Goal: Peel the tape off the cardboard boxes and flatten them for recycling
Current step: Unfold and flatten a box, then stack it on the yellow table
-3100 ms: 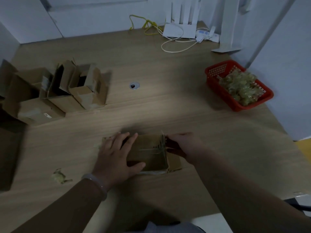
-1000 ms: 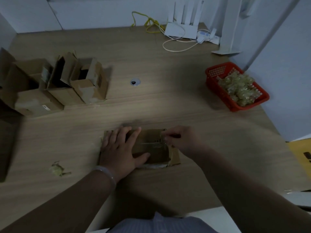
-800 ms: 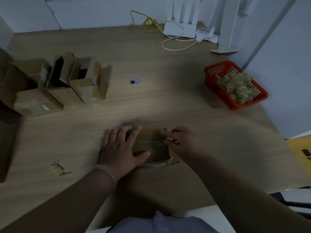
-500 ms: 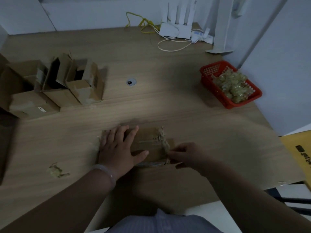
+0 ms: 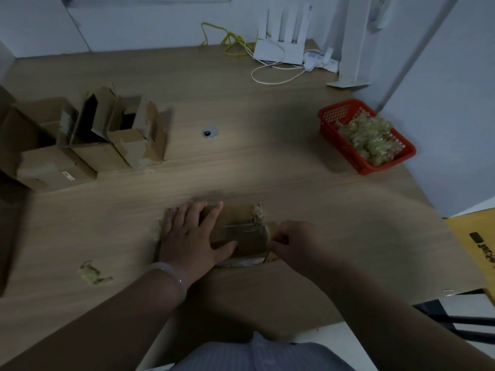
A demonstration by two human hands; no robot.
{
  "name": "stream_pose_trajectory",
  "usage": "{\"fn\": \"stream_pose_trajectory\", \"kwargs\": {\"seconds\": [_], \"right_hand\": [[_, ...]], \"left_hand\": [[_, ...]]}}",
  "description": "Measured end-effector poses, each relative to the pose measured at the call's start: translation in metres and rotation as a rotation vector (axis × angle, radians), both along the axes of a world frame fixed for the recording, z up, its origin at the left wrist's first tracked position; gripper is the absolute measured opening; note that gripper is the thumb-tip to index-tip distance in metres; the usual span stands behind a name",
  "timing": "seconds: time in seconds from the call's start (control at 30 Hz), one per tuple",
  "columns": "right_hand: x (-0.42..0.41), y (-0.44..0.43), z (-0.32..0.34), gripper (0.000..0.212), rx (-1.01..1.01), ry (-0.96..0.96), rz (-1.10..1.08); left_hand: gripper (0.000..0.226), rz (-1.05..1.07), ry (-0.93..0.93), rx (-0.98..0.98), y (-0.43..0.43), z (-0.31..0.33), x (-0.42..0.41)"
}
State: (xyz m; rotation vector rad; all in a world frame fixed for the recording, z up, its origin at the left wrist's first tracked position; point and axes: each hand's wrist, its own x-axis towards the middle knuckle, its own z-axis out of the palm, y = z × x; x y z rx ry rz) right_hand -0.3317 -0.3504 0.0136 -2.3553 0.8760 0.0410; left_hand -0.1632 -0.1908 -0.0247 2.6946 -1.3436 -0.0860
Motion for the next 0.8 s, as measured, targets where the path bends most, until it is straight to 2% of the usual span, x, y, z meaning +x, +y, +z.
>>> {"fn": "stream_pose_trajectory", "kwargs": {"seconds": [0.2, 0.37, 0.53, 0.6, 0.7, 0.8], "right_hand": [[-0.0042, 0.0031, 0.0008, 0.02, 0.062, -0.065, -0.026], [-0.0048, 0.0058, -0.0009, 0.013, 0.008, -0.158, -0.089], [-0.0035, -0.0034, 0.0009, 0.016, 0.147, -0.058, -0.176], [-0.0055, -0.0022, 0.0019, 0.015, 0.122, -0.001, -0.151], [-0.0071, 0.0003, 0.0027, 0.025, 0.059, 0.11, -0.132], [-0.0068, 0.0017, 0.0013, 0.019, 0.156, 0.02, -0.162]], "left_hand": [[0.09, 0.005, -0.016, -0.007, -0.0021, -0.0028, 0.0001], [0.089, 0.03, -0.003, -0.013, -0.0025, -0.0044, 0.0003], [0.089, 0.074, -0.006, -0.029, -0.0063, -0.004, -0.0008], [0.089, 0.087, 0.003, -0.02, -0.0069, -0.0036, -0.0007], [0.09, 0.09, 0.014, -0.001, -0.0086, -0.0019, -0.0015], [0.091, 0.085, 0.015, 0.0, -0.0087, 0.0008, -0.0019]]}}
